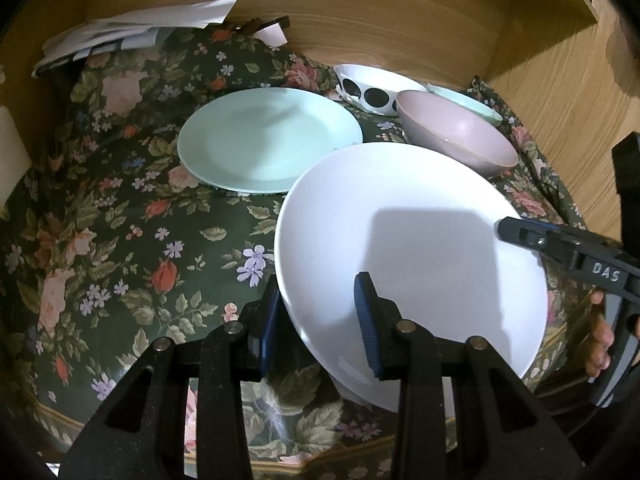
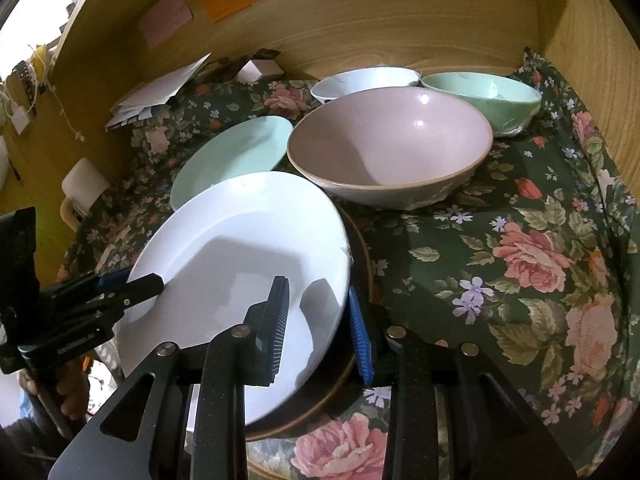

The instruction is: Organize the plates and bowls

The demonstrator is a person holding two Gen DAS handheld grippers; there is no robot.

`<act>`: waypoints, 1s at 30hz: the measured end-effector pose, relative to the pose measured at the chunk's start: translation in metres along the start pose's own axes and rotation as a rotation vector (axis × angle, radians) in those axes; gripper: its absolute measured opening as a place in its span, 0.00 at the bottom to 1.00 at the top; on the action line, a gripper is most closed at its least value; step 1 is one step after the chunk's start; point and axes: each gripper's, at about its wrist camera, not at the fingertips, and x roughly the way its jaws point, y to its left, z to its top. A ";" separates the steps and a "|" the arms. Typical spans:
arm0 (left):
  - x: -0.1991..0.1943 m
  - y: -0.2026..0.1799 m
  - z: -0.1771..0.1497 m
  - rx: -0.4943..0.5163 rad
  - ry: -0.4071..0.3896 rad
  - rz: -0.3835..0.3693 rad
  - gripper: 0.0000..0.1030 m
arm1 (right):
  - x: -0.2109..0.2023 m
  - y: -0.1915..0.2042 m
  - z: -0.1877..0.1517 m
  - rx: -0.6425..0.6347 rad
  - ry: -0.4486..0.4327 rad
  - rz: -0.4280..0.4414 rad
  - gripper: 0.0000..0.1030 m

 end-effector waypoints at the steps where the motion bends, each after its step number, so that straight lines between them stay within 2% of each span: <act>1: 0.001 -0.002 0.000 0.010 -0.001 0.005 0.35 | -0.001 -0.001 0.000 0.001 -0.001 0.000 0.27; 9: 0.002 -0.002 0.001 0.027 -0.011 0.009 0.35 | -0.006 0.001 -0.001 -0.011 0.000 -0.017 0.27; 12: 0.000 -0.001 0.001 0.029 -0.023 0.010 0.35 | -0.015 0.004 -0.001 -0.029 -0.037 -0.071 0.35; 18: -0.007 0.009 0.004 0.002 -0.046 0.016 0.36 | -0.033 0.009 0.006 -0.048 -0.100 -0.081 0.36; 24: -0.026 0.021 0.014 -0.018 -0.123 0.040 0.49 | -0.042 0.025 0.020 -0.083 -0.169 -0.067 0.42; 30: -0.050 0.035 0.030 -0.021 -0.222 0.081 0.71 | -0.039 0.044 0.041 -0.100 -0.209 -0.028 0.51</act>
